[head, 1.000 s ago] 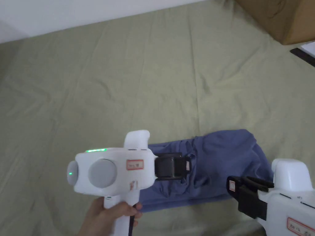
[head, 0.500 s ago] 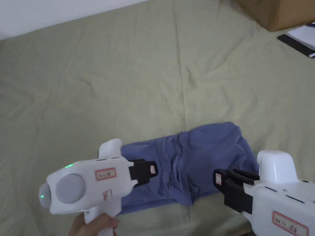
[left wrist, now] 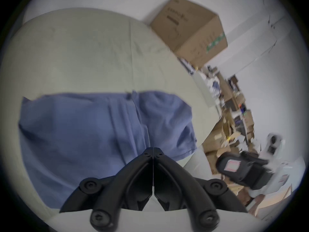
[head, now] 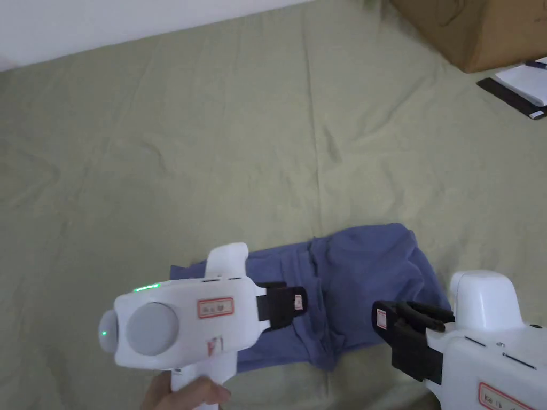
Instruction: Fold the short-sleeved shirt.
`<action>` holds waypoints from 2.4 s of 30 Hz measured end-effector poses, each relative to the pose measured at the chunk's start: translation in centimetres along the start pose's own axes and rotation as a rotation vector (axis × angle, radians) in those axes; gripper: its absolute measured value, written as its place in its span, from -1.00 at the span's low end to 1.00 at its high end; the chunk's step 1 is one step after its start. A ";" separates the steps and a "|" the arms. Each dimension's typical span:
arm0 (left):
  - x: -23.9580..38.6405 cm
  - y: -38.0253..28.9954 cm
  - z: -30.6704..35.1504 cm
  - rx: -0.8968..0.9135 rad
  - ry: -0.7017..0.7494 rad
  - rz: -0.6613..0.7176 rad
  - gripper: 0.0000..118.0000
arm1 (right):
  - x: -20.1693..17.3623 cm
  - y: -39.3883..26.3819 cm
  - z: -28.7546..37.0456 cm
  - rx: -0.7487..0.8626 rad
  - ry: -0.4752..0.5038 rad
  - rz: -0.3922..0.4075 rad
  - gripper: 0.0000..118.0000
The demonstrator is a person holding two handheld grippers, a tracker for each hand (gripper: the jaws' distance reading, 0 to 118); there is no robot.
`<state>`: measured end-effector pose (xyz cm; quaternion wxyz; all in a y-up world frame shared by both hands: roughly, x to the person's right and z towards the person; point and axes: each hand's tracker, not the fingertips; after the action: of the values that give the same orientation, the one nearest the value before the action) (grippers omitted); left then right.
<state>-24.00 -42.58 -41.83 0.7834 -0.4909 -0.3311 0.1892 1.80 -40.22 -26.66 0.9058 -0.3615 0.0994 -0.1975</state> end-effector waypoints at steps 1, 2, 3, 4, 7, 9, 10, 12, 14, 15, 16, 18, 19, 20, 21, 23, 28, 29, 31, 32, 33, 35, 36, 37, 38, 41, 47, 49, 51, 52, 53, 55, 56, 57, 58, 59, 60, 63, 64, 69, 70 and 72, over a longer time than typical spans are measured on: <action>-1.0 0.2 1.3 0.024 -0.018 0.026 -0.95 | -0.5 0.1 0.0 0.001 0.002 0.011 -1.00; -2.3 0.5 3.0 0.049 -0.055 0.074 -0.76 | -1.1 0.3 -0.1 0.003 0.006 0.023 -1.00; -4.0 0.5 4.6 0.070 -0.089 0.111 -0.40 | -1.7 0.4 -0.2 0.003 0.012 0.036 -1.00; -5.8 0.5 5.9 0.088 -0.100 0.137 0.12 | -2.2 0.5 -0.3 0.005 0.015 0.048 -1.00; -10.7 -0.6 9.6 0.193 -0.079 0.226 0.98 | -3.7 0.9 -0.7 0.011 0.018 0.090 -1.00; -14.6 -1.6 10.6 0.215 -0.093 0.316 0.98 | -4.9 1.2 -1.0 0.012 0.006 0.110 -1.00; -16.4 -2.2 10.9 0.214 -0.138 0.360 0.98 | -5.4 1.3 -1.2 0.016 0.004 0.120 -1.00; -19.0 -2.5 10.4 0.155 -0.186 0.428 0.98 | -6.3 1.5 -1.6 0.019 0.002 0.130 -1.00; -20.4 -2.9 9.2 0.106 -0.192 0.431 0.98 | -7.2 1.7 -2.0 0.010 -0.004 0.138 -1.00; -20.7 -2.9 8.5 0.083 -0.193 0.413 0.98 | -7.6 1.8 -2.1 0.003 -0.009 0.146 -1.00; -19.8 -3.2 7.6 0.075 -0.189 0.408 0.98 | -8.0 1.8 -2.2 -0.004 -0.019 0.160 -1.00; -19.7 -3.2 6.2 0.063 -0.263 0.407 0.97 | -8.8 1.9 -2.3 -0.016 -0.034 0.187 -1.00; -19.7 -3.1 5.8 0.072 -0.318 0.414 0.96 | -9.1 1.9 -2.4 -0.022 -0.038 0.195 -1.00; -19.3 -3.2 5.4 0.073 -0.383 0.427 0.74 | -9.4 2.0 -2.5 -0.030 -0.040 0.204 -1.00; -19.4 -3.2 5.1 0.071 -0.406 0.452 0.22 | -9.6 2.0 -2.5 -0.035 -0.039 0.209 -1.00; -19.5 -3.3 4.2 0.051 -0.295 0.479 -0.87 | -10.2 2.1 -2.8 -0.053 -0.023 0.223 -1.00; -22.9 -4.2 4.8 0.083 -0.313 0.530 -0.87 | -11.3 2.3 -2.8 -0.061 -0.027 0.270 -1.00; -23.0 -4.2 5.2 0.081 -0.283 0.506 -0.87 | -11.3 2.3 -2.8 -0.061 -0.025 0.273 -1.00; -23.7 -4.2 5.8 0.079 -0.267 0.501 -0.87 | -11.3 2.4 -3.0 -0.064 -0.021 0.272 -1.00; -23.3 -4.2 5.9 0.070 -0.282 0.507 -0.87 | -11.3 2.4 -3.0 -0.063 -0.022 0.271 -1.00; -23.5 -4.3 6.3 0.077 -0.293 0.507 -0.87 | -11.3 2.4 -3.0 -0.061 -0.024 0.272 -1.00; -23.3 -4.1 7.7 0.081 -0.271 0.497 -0.87 | -11.4 2.3 -2.8 -0.057 -0.022 0.270 -1.00; -22.8 -4.2 8.6 0.087 -0.252 0.488 -0.87 | -11.4 2.3 -2.7 -0.057 -0.020 0.268 -1.00; -23.2 -4.3 9.7 0.087 -0.243 0.485 -0.87 | -11.3 2.2 -2.7 -0.055 -0.016 0.267 -1.00; -23.6 -4.5 10.9 0.098 -0.232 0.479 -0.87 | -11.2 2.2 -2.6 -0.056 -0.013 0.266 -1.00; -26.0 -4.5 15.0 0.149 -0.152 0.492 -0.87 | -11.1 1.8 -2.7 -0.055 -0.011 0.257 -1.00; -27.9 -5.2 23.1 0.230 0.053 0.545 -0.87 | -10.8 1.4 -2.4 -0.051 0.029 0.241 -1.00; -26.2 -5.1 25.0 0.243 0.100 0.529 -0.87 | -10.7 1.3 -2.5 -0.051 0.037 0.244 -1.00; -24.5 -4.7 26.2 0.264 0.166 0.514 -0.87 | -10.5 1.3 -2.5 -0.045 0.058 0.233 -1.00; -26.3 -4.3 26.7 0.279 0.175 0.515 -0.87 | -10.3 1.3 -2.4 -0.043 0.066 0.228 -1.00; -25.2 -3.9 27.0 0.285 0.180 0.517 -0.87 | -10.3 1.2 -2.3 -0.038 0.075 0.224 -1.00; -22.2 -2.6 26.9 0.285 0.222 0.472 -0.87 | -10.0 1.2 -2.0 -0.031 0.094 0.221 -1.00; -20.4 -1.9 26.9 0.275 0.279 0.427 -0.87 | -9.8 1.1 -1.9 -0.028 0.103 0.221 -1.00; -18.7 -1.2 26.5 0.265 0.317 0.390 -0.87 | -9.6 1.1 -1.8 -0.025 0.108 0.221 -1.00; -16.6 -0.2 25.8 0.254 0.358 0.377 -0.87 | -9.3 1.1 -1.6 -0.024 0.114 0.222 -1.00; -14.3 0.5 24.9 0.248 0.379 0.318 -0.87 | -8.9 1.1 -1.3 -0.020 0.119 0.223 -1.00; -12.2 1.1 24.1 0.243 0.368 0.268 -0.87 | -8.6 1.1 -1.1 -0.018 0.121 0.222 -1.00; -7.6 3.3 20.6 0.208 0.278 0.234 -0.87 | -7.2 1.4 -0.4 -0.006 0.122 0.214 -1.00; -6.0 3.4 19.3 0.184 0.263 0.203 -0.87 | -6.7 1.5 -0.1 0.001 0.121 0.208 -1.00; -2.1 4.8 10.3 -0.014 0.222 0.108 -0.87 | -4.1 1.7 1.1 0.046 0.103 0.122 -1.00; -1.9 4.9 8.4 -0.057 0.213 0.097 -0.87 | -3.5 1.7 1.4 0.054 0.102 0.105 -1.00; -2.5 4.5 5.0 -0.129 0.212 0.120 -0.85 | -2.4 1.5 2.0 0.062 0.087 0.074 -1.00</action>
<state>-29.22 -38.90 -45.19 0.7682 -0.5761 -0.2281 0.1610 0.65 -36.99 -26.18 0.9181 -0.3202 0.1459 -0.1823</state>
